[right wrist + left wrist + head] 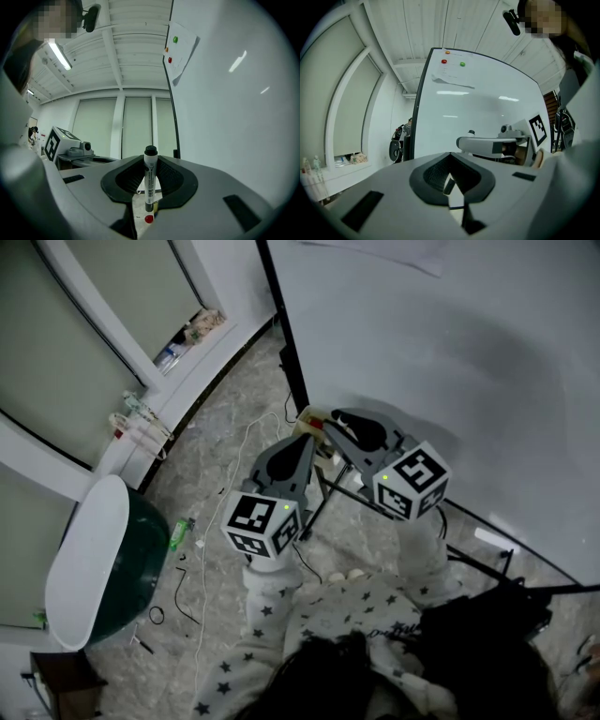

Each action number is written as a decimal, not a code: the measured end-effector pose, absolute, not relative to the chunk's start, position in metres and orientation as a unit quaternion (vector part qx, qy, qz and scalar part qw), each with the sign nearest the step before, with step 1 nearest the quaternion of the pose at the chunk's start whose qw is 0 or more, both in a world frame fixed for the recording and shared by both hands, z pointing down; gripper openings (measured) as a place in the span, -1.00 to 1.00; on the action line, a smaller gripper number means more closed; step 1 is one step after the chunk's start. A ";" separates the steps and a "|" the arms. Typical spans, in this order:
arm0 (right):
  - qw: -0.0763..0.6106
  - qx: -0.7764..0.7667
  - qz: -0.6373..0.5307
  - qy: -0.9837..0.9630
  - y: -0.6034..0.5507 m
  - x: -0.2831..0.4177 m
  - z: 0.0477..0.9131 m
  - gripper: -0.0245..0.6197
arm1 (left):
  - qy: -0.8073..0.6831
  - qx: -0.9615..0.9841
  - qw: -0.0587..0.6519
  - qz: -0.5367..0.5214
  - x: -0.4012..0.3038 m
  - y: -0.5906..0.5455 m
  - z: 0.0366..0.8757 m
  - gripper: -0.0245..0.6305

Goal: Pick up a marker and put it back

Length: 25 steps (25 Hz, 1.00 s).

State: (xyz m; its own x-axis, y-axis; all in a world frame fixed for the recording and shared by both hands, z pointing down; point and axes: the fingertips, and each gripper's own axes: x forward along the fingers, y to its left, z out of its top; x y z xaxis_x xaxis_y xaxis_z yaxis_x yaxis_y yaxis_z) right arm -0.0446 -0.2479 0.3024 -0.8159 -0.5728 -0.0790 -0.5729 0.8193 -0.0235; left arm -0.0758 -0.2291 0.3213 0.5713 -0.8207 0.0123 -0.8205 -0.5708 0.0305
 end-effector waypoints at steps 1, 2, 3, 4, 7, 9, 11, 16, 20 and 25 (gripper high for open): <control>0.042 -0.301 0.000 0.953 -0.248 -0.044 0.303 -0.67 | -0.463 0.886 0.016 -0.001 -0.075 -0.230 0.321 -0.93; 0.042 -0.302 -0.001 0.953 -0.249 -0.043 0.303 -0.67 | -0.464 0.886 0.015 -0.001 -0.075 -0.230 0.321 -0.92; 0.042 -0.302 -0.001 0.952 -0.249 -0.042 0.303 -0.67 | -0.464 0.886 0.014 0.000 -0.074 -0.230 0.321 -0.92; 0.042 -0.302 -0.001 0.952 -0.249 -0.042 0.304 -0.67 | -0.466 0.885 0.012 0.001 -0.074 -0.230 0.321 -0.92; 0.042 -0.303 -0.001 0.952 -0.251 -0.041 0.305 -0.67 | -0.470 0.883 0.008 0.000 -0.075 -0.232 0.321 -0.92; 0.041 -0.302 0.001 0.953 -0.252 -0.042 0.305 -0.67 | -0.471 0.882 0.008 -0.002 -0.076 -0.233 0.321 -0.92; 0.041 -0.300 0.001 0.953 -0.253 -0.043 0.305 -0.67 | -0.473 0.881 0.007 -0.003 -0.077 -0.234 0.321 -0.92; 0.043 -0.296 0.001 0.954 -0.253 -0.044 0.303 -0.67 | -0.478 0.879 0.004 -0.003 -0.079 -0.234 0.319 -0.92; 0.045 -0.301 0.011 0.953 -0.260 -0.048 0.309 -0.67 | -0.494 0.869 -0.006 -0.012 -0.090 -0.242 0.327 -0.92; 0.031 -0.317 0.003 0.948 -0.272 -0.049 0.336 -0.67 | -0.509 0.860 0.003 -0.020 -0.101 -0.248 0.346 -0.92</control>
State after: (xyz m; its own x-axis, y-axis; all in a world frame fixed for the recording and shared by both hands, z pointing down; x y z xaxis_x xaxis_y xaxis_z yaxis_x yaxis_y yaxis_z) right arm -0.0494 -0.2724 0.3362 -0.7967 -0.6012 -0.0614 -0.6016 0.7987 -0.0134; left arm -0.1006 -0.2482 0.3457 0.4805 -0.8764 -0.0315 -0.8762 -0.4813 0.0267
